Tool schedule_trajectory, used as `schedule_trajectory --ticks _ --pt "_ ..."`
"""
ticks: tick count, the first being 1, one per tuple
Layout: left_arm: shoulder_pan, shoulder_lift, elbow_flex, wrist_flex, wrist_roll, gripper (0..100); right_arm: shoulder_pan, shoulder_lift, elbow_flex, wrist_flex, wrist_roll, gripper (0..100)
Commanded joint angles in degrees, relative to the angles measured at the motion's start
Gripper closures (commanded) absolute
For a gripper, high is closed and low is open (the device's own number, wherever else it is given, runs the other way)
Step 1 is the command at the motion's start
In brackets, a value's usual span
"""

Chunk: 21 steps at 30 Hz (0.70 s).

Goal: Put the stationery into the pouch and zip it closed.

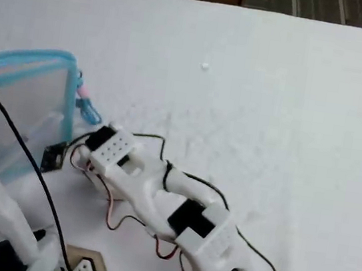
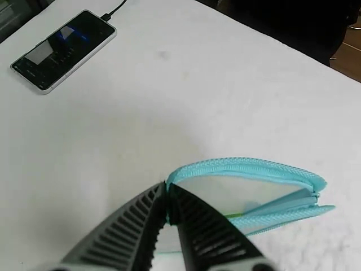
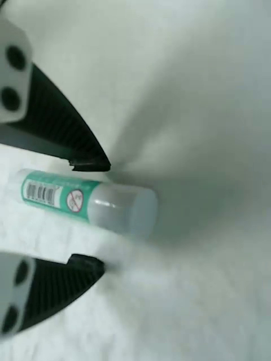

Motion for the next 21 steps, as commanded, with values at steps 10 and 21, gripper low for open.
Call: schedule_trajectory --ticks 10,21 --pt "0.0 0.1 0.4 1.2 0.3 98 0.3 -1.8 -0.2 15.4 1.1 98.0" --pt "0.0 0.1 0.4 1.7 0.2 98 9.3 -11.7 -0.2 16.7 0.1 98.1"
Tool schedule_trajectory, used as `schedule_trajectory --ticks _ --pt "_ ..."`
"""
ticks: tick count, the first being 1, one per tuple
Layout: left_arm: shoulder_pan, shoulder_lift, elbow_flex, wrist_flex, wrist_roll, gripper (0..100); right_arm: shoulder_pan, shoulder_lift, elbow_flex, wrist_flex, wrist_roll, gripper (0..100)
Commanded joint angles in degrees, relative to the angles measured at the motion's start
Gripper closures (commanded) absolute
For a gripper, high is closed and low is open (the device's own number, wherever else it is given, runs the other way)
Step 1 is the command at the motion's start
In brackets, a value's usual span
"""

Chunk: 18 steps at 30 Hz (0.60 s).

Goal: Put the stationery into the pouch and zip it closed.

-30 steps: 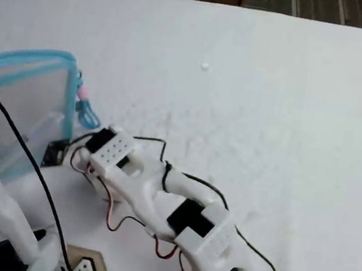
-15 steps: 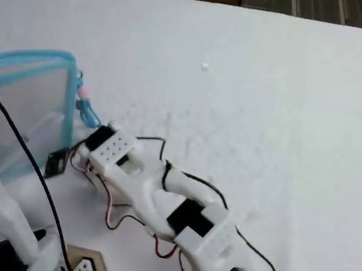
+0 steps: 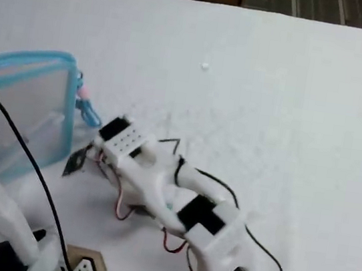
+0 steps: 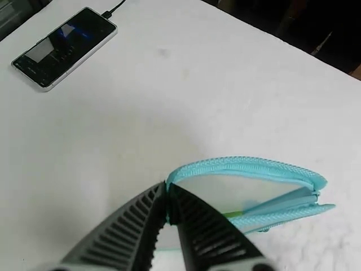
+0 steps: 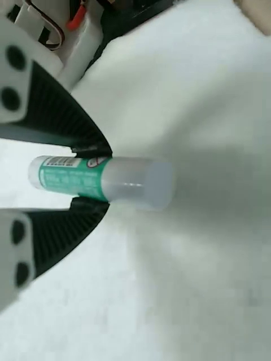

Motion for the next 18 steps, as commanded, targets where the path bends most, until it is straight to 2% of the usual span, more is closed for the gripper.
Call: schedule_trajectory --ticks 1,6,9,12,18 --pt "0.0 0.3 0.5 1.0 0.2 98 4.7 -7.8 -1.3 0.2 -1.5 98.1" --pt "0.0 0.2 6.4 1.0 -0.4 98 12.9 -17.8 -4.8 -3.7 -10.4 98.1" --pt "0.0 0.1 9.6 1.0 -3.3 98 16.4 -24.0 -9.1 -7.1 -21.4 98.1" --pt "-0.2 0.1 11.4 1.0 -6.1 98 17.5 -29.1 -12.2 -9.4 -32.8 98.1" --pt "0.0 0.1 16.1 1.2 -9.9 98 15.3 -35.6 -15.7 -16.5 -50.1 98.1"
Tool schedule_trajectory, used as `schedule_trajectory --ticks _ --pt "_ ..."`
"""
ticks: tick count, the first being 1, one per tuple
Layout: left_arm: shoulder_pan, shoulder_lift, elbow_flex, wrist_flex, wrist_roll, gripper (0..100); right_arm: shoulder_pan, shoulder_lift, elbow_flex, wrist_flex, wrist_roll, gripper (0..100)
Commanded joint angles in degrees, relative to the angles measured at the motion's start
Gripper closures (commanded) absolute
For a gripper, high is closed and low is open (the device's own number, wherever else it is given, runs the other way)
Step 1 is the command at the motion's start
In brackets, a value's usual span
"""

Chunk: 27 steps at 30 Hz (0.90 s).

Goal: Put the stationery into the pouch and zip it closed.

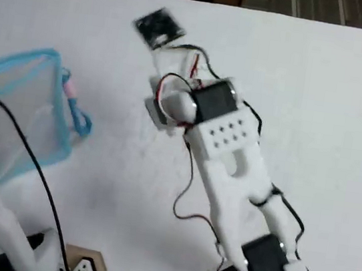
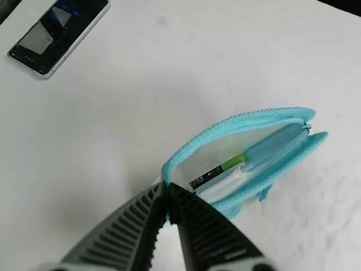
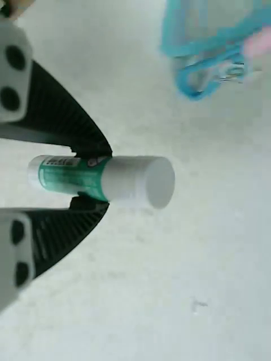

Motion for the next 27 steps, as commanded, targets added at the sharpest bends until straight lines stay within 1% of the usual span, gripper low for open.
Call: schedule_trajectory --ticks 1,6,7,9,12,15,18,22,27 --pt "0.1 0.5 6.2 1.3 -1.9 98 -2.2 -5.2 -3.1 -5.8 -11.3 98.1" --pt "0.1 0.5 10.5 1.2 -3.5 98 -8.1 -6.3 -2.5 -22.0 -28.4 98.1" --pt "0.1 0.5 10.9 1.2 -3.5 98 -9.2 -5.9 -2.5 -24.8 -31.2 98.1" --pt "0.1 0.5 10.9 1.2 -3.5 98 -11.6 -5.0 -2.5 -29.9 -34.3 98.1" --pt "0.1 0.0 10.9 1.2 -3.4 98 -15.5 -3.6 -2.5 -36.8 -35.1 98.1" --pt "0.2 -3.2 11.0 1.1 -3.4 98 -18.9 -2.6 -2.5 -43.3 -35.1 98.1" --pt "1.0 -7.1 11.0 1.0 -3.4 98 -21.4 -1.6 -2.5 -47.3 -35.1 98.1" --pt "3.4 -9.3 11.0 0.9 -3.2 98 -23.1 2.3 -2.5 -49.8 -35.1 98.1" --pt "3.3 -9.4 11.0 0.3 -3.1 98 -23.1 4.9 -2.2 -46.8 -35.0 98.1"
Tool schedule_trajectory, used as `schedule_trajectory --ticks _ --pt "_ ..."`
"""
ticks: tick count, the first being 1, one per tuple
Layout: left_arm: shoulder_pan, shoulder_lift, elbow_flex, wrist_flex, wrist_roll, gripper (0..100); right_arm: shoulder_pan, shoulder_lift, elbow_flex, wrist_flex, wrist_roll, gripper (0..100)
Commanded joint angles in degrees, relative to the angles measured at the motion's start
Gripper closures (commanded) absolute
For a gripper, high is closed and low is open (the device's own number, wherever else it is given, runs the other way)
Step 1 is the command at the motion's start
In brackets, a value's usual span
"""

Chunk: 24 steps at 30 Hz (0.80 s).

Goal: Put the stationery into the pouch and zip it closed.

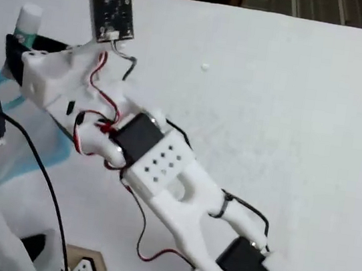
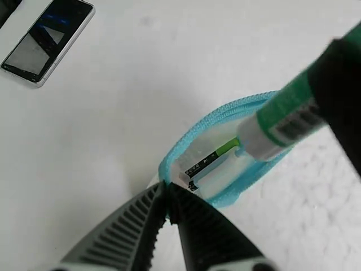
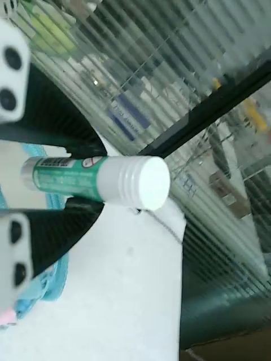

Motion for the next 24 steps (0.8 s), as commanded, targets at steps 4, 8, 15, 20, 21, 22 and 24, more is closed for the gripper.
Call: schedule_trajectory --ticks 4,8,15,20,21,22,24 --pt "0.9 0.4 3.1 0.3 0.0 98 -0.5 -1.7 -1.5 4.8 0.1 98.1" --pt "0.9 0.3 3.1 0.3 0.0 98 -0.5 -3.5 -1.3 5.1 0.3 98.1" --pt "1.0 0.4 3.1 0.3 0.0 98 -0.5 -3.7 11.9 -1.3 0.2 98.1" --pt "1.1 0.4 3.1 0.3 0.0 98 -0.7 -4.2 22.6 -16.6 5.0 98.1" --pt "1.1 0.4 3.1 0.3 0.0 98 -0.8 -4.2 23.9 -19.0 6.2 98.1" --pt "1.1 0.4 3.1 0.3 0.0 98 -0.8 -4.2 25.1 -20.9 7.3 98.1" --pt "1.1 0.4 3.1 0.3 0.0 98 -0.9 -4.5 26.2 -22.5 9.0 98.1"
